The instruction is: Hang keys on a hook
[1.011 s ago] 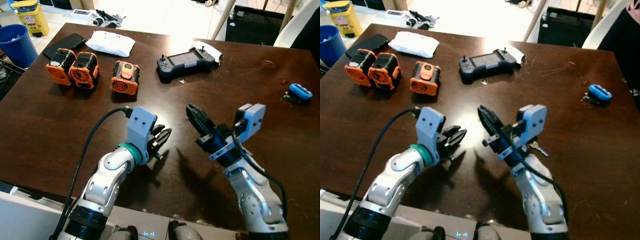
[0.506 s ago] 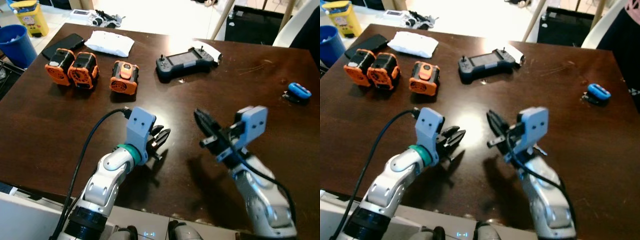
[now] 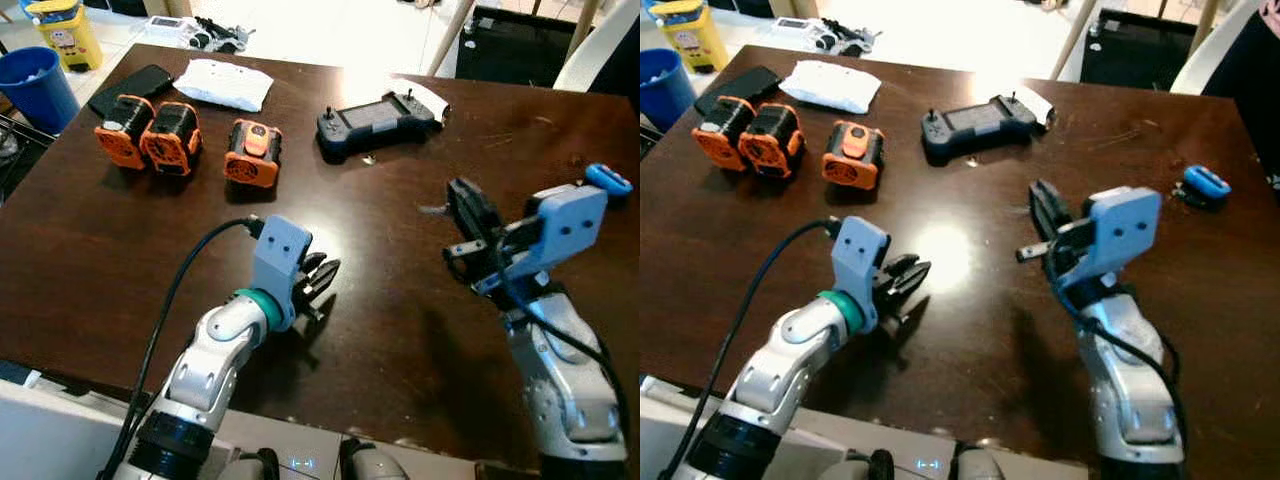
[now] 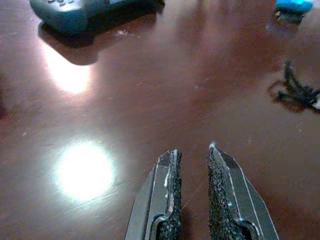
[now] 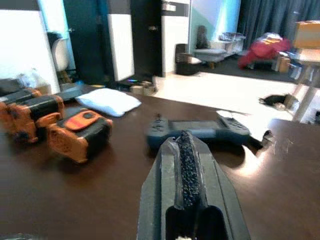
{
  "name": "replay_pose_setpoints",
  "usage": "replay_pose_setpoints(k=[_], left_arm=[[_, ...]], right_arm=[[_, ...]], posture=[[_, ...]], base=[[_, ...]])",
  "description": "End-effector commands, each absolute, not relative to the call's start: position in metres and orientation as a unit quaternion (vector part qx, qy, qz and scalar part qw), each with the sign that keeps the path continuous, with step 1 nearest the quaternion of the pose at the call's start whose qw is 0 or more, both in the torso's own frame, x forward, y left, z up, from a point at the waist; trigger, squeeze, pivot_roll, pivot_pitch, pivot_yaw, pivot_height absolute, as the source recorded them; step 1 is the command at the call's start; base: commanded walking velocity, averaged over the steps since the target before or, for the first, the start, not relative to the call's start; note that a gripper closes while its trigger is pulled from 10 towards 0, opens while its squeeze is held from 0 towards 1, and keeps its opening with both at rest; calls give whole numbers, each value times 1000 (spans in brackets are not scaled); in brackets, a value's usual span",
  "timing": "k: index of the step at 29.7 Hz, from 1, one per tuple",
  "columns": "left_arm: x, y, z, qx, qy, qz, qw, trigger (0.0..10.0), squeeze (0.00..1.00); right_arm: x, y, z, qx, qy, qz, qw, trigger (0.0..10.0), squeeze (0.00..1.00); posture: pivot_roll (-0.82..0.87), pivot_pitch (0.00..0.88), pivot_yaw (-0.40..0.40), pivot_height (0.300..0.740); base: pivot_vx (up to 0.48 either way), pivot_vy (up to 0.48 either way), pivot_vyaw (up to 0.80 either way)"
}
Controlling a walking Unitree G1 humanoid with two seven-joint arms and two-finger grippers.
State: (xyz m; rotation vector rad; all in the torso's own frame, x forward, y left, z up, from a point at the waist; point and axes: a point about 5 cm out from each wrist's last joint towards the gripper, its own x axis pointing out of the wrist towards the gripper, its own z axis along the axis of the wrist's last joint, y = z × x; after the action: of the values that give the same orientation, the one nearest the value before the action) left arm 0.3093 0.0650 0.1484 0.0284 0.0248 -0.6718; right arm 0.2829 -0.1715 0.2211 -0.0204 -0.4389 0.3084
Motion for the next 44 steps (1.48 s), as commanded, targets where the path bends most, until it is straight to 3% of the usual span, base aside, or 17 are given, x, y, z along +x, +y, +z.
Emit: replay_pose_setpoints(k=[1,2,4,6,8,9,11,14,16,22,23,27,44], left_arm=[[308,65,142,9,27,-331,943,10000,0],[308,64,138,32,31,-329,943,10000,0],[307,65,142,18,27,-335,942,10000,0],[307,64,142,12,27,-334,942,10000,0],[307,63,138,17,32,-329,944,10000,0],[307,64,138,23,29,-333,942,10000,0],[307,66,140,18,27,-335,942,10000,0],[308,67,136,11,36,-322,946,10000,0],[307,68,138,21,30,-328,944,10000,0],[307,67,133,36,37,-321,946,10000,0],[307,68,135,28,34,-324,945,10000,0],[306,67,134,21,35,-326,944,10000,0],[307,68,135,27,25,-321,946,10000,0]], right_arm=[[284,-175,211,-33,-194,151,969,10000,0],[279,-171,205,-39,-189,173,966,10000,0],[273,-166,246,71,-269,165,946,10000,0],[281,-173,229,38,-236,148,960,10000,0],[288,-182,188,-54,-155,130,978,10000,0],[285,-176,203,19,-188,131,973,10000,0],[283,-174,209,29,-202,132,970,10000,0],[294,-189,162,-113,-99,91,984,10000,0],[286,-173,207,11,-193,127,973,10000,0],[282,-169,197,-2,-184,157,970,10000,0],[281,-168,207,44,-204,153,966,10000,0],[288,-179,190,-5,-170,121,978,10000,0],[286,-171,186,-5,-168,138,976,10000,0]], posture=[[-199,172,88,740],[-152,179,90,740],[-193,169,81,740],[-195,174,83,740],[-156,177,87,740],[-171,172,79,740],[-191,170,80,740],[-177,176,83,740],[-184,170,83,740],[-151,175,84,740],[-181,166,78,740],[-176,166,78,740],[-178,157,77,740]], base=[[0,0,0],[0,0,0],[0,0,0],[0,0,0],[0,0,0],[0,0,0],[0,0,0],[0,0,0],[0,0,0],[0,0,0],[0,0,0],[0,0,0],[0,0,0]])
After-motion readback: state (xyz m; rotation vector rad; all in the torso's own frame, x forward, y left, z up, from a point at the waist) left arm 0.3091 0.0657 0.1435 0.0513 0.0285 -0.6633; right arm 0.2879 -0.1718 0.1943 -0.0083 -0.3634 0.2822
